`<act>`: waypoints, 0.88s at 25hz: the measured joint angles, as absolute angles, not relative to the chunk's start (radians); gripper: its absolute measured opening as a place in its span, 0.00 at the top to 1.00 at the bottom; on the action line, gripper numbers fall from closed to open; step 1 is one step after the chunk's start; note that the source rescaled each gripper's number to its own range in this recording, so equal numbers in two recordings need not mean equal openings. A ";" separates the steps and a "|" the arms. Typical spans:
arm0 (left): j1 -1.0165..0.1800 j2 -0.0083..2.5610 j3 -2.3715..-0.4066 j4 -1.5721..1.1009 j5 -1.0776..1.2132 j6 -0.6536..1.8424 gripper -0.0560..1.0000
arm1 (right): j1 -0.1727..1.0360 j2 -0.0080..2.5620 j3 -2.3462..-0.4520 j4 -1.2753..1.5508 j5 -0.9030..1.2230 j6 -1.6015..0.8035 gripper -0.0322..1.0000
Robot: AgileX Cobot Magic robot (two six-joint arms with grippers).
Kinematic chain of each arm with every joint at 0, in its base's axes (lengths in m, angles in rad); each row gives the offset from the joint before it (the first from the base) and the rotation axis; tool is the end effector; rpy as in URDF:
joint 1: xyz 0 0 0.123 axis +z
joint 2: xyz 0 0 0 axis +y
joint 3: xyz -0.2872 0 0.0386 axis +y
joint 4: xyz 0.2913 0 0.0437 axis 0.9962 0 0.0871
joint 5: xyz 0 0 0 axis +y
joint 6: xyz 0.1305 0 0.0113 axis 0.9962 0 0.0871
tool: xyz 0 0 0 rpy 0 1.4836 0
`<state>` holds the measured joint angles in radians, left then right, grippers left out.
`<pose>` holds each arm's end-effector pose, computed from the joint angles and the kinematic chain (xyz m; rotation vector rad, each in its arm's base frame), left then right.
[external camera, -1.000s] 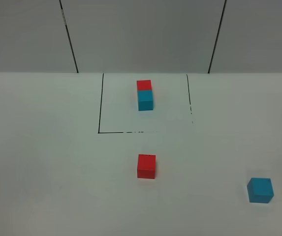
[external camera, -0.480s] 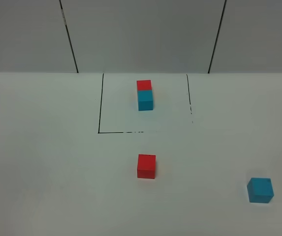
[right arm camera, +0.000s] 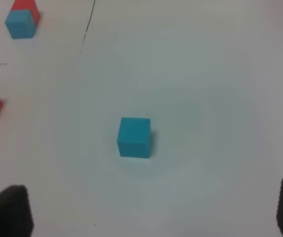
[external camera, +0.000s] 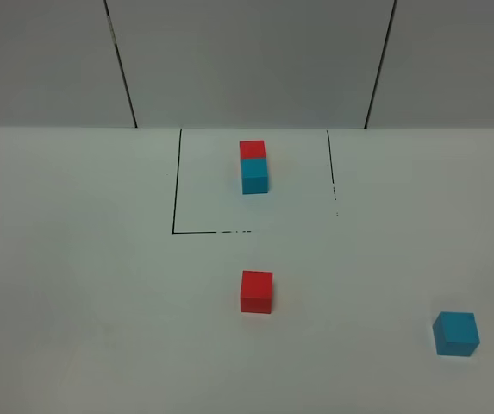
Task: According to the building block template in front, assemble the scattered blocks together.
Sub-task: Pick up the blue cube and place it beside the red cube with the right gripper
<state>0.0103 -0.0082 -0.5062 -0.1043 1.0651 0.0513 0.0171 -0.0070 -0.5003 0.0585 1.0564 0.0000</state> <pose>0.0615 -0.0113 0.2825 0.0476 2.0304 -0.0858 0.0629 0.0077 0.2810 -0.0202 2.0322 0.0806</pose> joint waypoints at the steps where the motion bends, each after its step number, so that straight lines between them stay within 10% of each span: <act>1: 0.010 -0.008 -0.506 -0.104 1.065 0.051 0.36 | 0.017 -0.007 -0.500 0.058 1.056 0.000 0.00; 22: 0.010 -0.008 -0.506 -0.103 1.065 0.051 0.36 | 0.017 0.016 -0.535 0.079 1.086 0.000 0.00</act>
